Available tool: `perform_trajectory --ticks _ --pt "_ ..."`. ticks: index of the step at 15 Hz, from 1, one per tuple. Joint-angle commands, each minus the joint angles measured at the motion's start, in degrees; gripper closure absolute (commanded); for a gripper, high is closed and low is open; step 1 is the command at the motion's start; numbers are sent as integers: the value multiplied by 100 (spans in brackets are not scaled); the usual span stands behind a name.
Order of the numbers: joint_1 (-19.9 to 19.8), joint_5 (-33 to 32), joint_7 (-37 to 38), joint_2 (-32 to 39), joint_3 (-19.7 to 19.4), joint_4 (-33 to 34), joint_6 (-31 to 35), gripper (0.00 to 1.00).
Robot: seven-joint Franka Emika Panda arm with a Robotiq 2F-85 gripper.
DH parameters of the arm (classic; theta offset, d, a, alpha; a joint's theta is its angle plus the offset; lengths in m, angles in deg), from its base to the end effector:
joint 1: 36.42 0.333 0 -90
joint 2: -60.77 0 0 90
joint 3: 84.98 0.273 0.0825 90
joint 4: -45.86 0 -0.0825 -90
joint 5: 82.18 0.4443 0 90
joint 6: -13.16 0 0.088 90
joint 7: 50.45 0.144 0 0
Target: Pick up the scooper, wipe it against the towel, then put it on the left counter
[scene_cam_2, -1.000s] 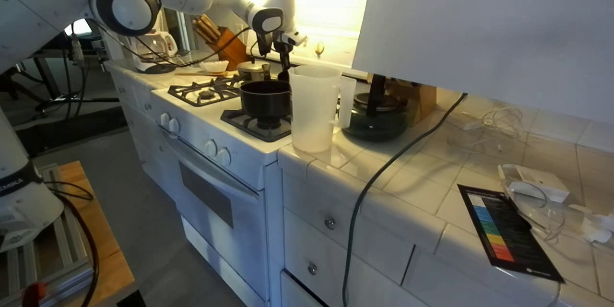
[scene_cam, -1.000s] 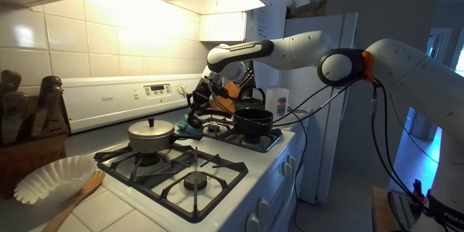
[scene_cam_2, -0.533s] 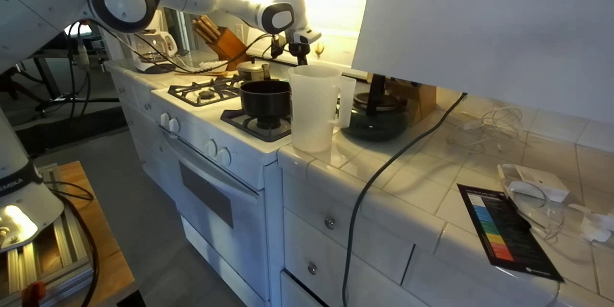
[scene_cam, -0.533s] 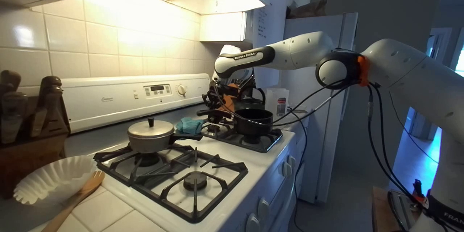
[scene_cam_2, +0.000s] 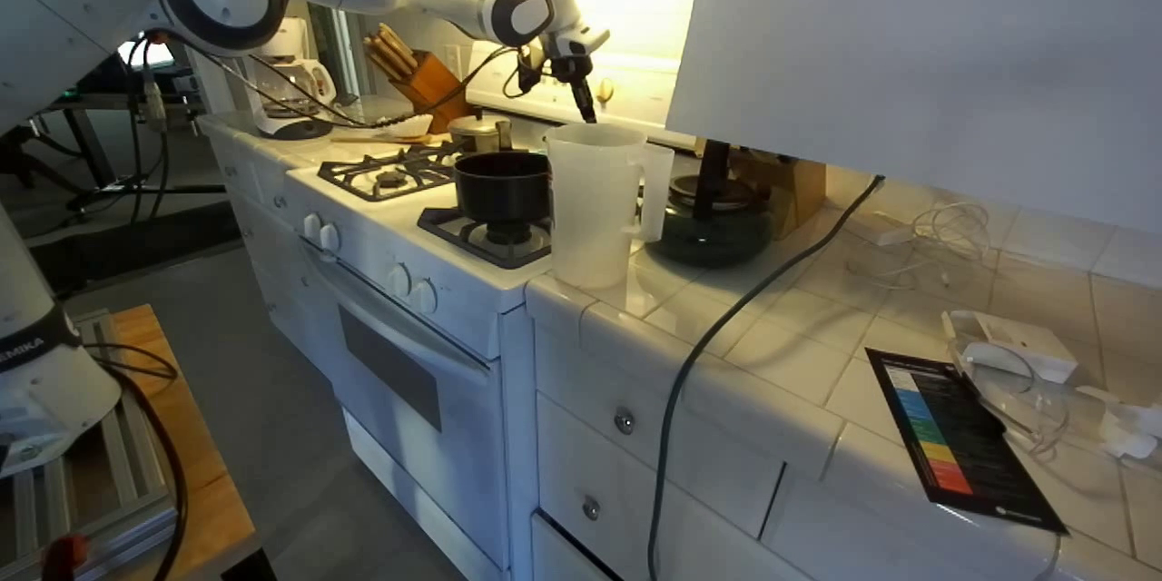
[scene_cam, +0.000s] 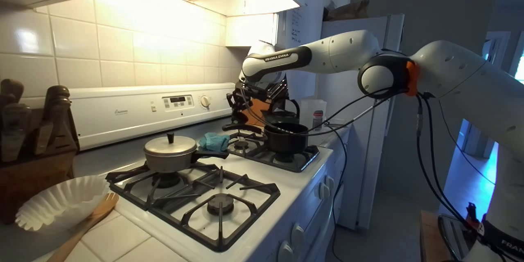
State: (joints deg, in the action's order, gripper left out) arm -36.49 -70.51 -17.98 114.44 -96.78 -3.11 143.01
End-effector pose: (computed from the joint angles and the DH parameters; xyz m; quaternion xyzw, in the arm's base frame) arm 0.8595 -0.0964 0.3318 -0.9043 0.3517 -0.2334 0.0641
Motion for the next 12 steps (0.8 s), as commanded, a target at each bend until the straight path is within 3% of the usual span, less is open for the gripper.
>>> perform_trajectory --ticks 1,5,12 --pt "198 -45 -69 -341 -36 -116 691 99" --pt "259 266 -909 -718 568 -252 1262 99" --pt "147 715 -2772 -1615 2020 -859 779 99"
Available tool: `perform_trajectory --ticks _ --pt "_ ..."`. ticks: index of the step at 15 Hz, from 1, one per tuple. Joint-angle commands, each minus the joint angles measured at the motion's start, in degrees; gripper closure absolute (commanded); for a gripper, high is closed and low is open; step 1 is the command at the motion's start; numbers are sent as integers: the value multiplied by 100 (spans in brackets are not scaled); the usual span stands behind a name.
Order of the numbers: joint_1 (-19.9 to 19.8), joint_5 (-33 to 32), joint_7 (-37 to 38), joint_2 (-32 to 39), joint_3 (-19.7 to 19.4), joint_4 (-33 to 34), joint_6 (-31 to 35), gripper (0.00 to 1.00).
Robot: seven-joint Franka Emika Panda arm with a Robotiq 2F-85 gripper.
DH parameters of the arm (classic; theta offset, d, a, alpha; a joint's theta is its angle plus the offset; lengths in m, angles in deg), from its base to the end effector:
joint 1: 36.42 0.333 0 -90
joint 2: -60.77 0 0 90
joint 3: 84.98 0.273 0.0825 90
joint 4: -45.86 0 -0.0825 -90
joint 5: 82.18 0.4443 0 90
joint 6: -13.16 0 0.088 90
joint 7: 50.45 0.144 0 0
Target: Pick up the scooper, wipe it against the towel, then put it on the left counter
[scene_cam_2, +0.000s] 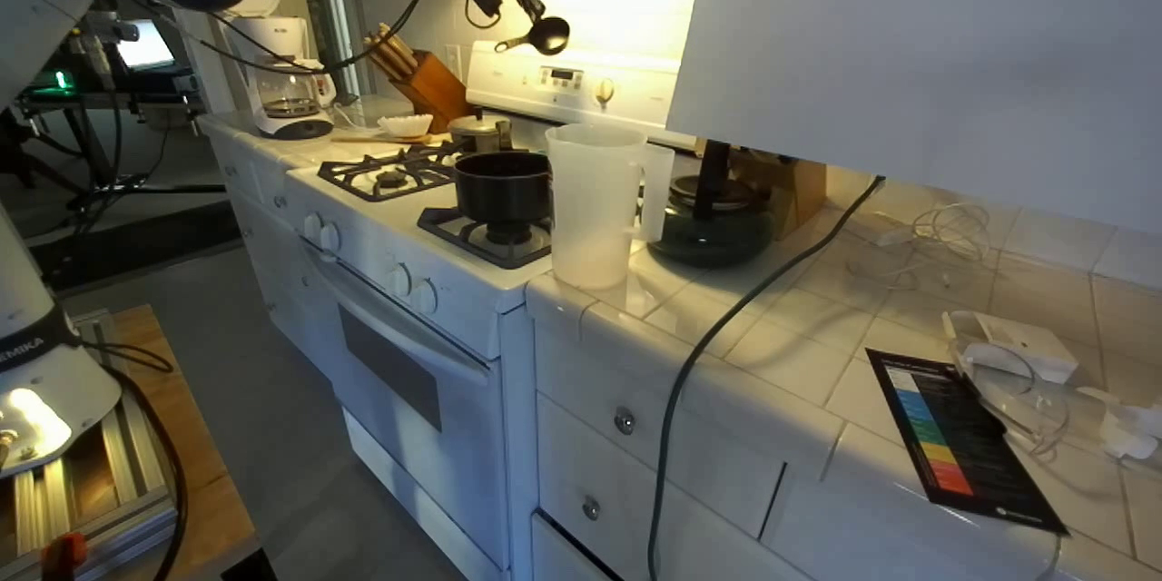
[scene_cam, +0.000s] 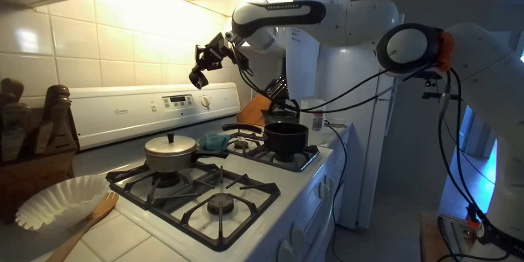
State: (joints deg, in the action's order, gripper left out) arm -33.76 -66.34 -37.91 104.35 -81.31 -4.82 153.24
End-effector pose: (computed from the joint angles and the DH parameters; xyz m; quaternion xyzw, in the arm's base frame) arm 0.8580 0.0799 0.4879 -0.9029 0.1285 -0.3577 0.2007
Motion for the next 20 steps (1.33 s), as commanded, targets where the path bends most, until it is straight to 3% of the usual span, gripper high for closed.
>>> perform_trajectory --ticks 1,6,9,10,15,20 --pt "-150 337 -991 -743 621 -844 -404 99" --pt "-423 626 -1982 -1345 1205 -1579 -1441 99" --pt "-580 618 -2436 -1462 1350 -1738 -2316 99" --pt "-380 449 -2069 -1152 1231 -1303 -1943 97" --pt "-484 449 -2301 -1266 1285 -1505 -2236 99" --pt "-262 352 -2420 -1015 1370 -1343 -2619 99"
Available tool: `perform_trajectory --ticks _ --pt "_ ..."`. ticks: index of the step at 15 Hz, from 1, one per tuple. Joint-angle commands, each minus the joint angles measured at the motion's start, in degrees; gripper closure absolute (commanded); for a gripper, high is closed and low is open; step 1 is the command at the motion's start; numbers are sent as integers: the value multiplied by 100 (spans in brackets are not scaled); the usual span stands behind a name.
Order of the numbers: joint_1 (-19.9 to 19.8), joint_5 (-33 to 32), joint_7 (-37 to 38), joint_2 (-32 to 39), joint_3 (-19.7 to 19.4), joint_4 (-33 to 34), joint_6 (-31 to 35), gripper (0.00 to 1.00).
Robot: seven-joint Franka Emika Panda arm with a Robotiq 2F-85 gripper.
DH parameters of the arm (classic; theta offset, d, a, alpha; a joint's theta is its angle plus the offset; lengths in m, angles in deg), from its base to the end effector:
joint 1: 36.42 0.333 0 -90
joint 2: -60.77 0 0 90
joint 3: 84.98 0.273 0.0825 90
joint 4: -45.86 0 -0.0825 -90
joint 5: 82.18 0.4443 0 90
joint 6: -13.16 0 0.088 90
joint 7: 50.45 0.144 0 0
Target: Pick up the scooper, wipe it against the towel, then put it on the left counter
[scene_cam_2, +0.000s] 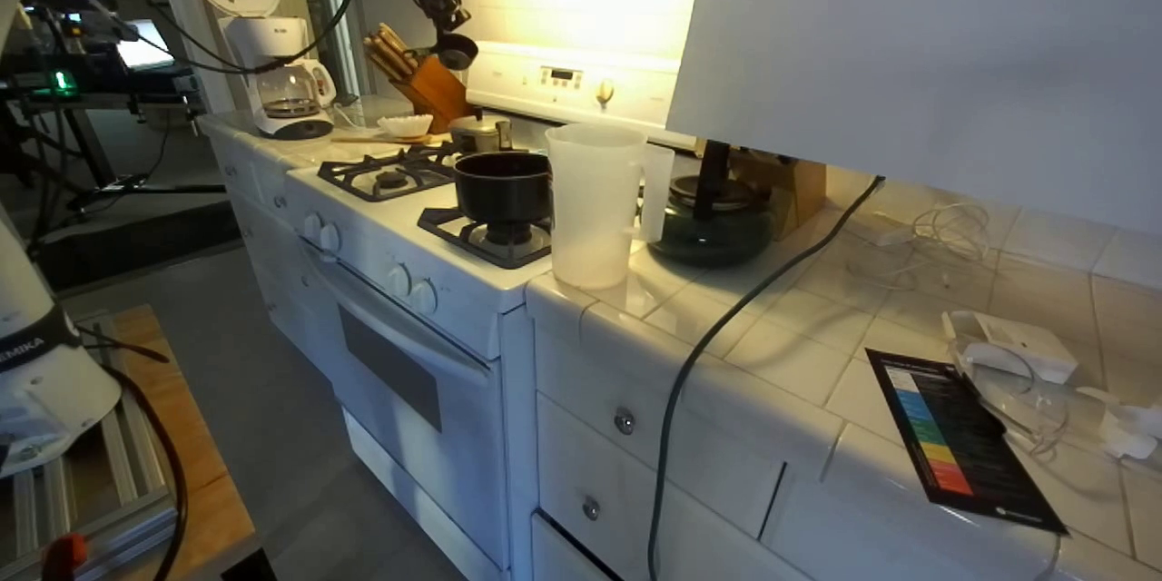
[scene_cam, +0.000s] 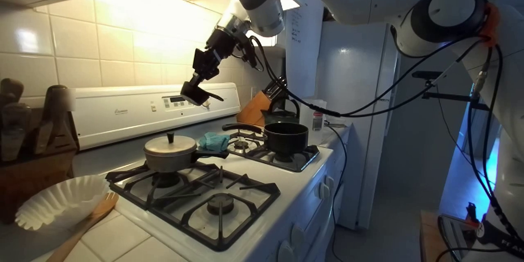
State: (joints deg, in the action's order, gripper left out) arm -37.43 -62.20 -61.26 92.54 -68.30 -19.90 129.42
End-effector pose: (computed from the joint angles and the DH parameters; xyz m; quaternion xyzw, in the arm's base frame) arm 0.7693 0.1936 0.4609 -0.9466 -0.1391 -0.1601 0.2430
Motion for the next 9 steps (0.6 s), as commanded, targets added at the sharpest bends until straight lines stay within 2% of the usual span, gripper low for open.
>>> perform_trajectory --ticks 1,6,7,9 --pt "155 -53 -117 211 93 164 -277 99" --pt "483 -154 -414 519 227 318 -656 99" --pt "702 -166 -478 587 54 441 -845 99" --pt "976 -456 -494 722 -50 628 -1150 99"
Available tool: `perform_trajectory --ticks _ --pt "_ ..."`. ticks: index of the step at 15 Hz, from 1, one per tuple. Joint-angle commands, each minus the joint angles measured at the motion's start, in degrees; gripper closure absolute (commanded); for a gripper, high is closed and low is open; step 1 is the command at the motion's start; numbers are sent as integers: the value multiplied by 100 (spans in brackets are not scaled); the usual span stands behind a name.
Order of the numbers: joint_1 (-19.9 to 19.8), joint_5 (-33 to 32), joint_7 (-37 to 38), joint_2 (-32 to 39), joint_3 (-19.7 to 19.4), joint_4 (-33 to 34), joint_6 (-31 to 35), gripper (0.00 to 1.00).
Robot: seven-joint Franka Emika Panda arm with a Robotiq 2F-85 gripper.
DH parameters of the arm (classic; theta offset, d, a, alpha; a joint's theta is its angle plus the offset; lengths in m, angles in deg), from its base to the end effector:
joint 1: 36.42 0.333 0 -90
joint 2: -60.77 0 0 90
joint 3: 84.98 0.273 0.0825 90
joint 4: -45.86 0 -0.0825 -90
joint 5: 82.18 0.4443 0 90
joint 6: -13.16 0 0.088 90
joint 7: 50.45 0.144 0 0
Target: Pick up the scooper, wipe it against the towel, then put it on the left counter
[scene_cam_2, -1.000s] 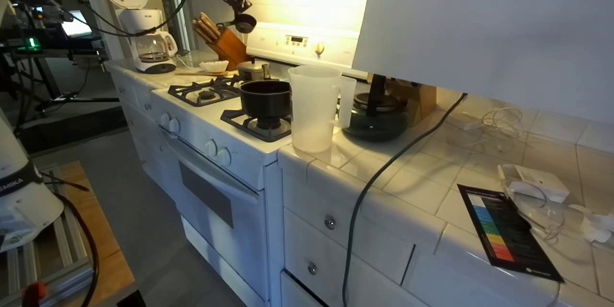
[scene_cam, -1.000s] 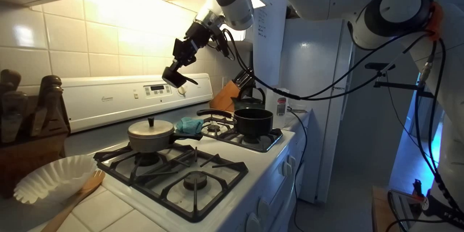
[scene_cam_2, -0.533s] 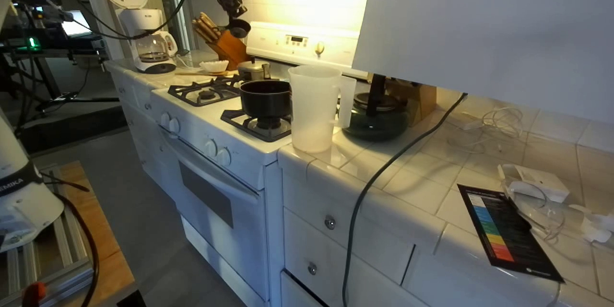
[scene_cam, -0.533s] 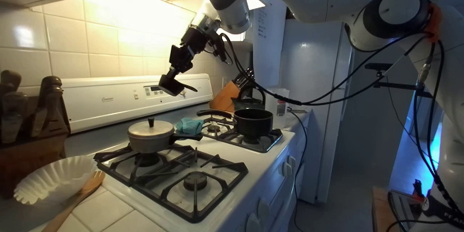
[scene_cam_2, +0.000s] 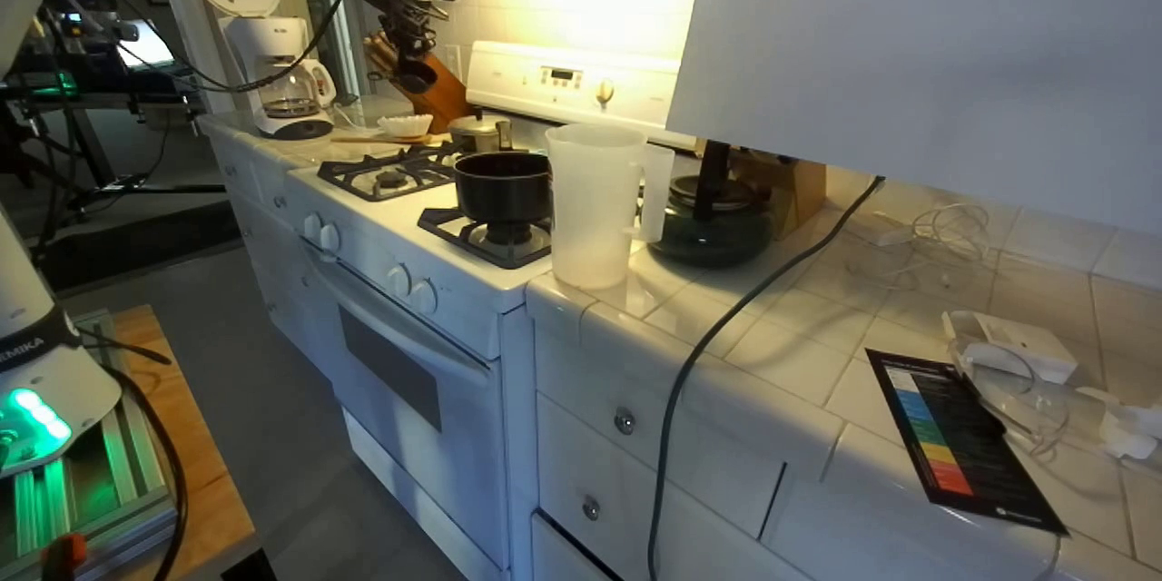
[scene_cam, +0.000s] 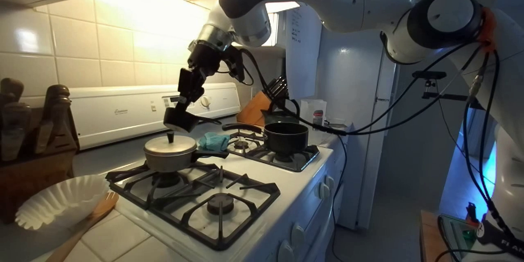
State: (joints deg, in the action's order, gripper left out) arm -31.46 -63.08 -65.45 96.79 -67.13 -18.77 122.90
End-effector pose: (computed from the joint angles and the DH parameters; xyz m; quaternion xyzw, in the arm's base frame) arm 0.7357 0.2847 0.4052 -0.9347 -0.2389 -0.0755 0.2520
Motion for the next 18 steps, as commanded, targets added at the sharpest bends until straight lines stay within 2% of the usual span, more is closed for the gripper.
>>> perform_trajectory --ticks 1,7,11,15,18 --pt "522 -546 -93 385 -212 653 -669 99" --pt "1239 -1755 -28 751 -625 1373 -1499 99" --pt "1477 -2159 63 957 -816 1562 -1156 99" --pt "1649 -2155 22 1264 -823 1851 -781 99" --pt "1774 -2209 42 1490 -909 2003 -835 99"
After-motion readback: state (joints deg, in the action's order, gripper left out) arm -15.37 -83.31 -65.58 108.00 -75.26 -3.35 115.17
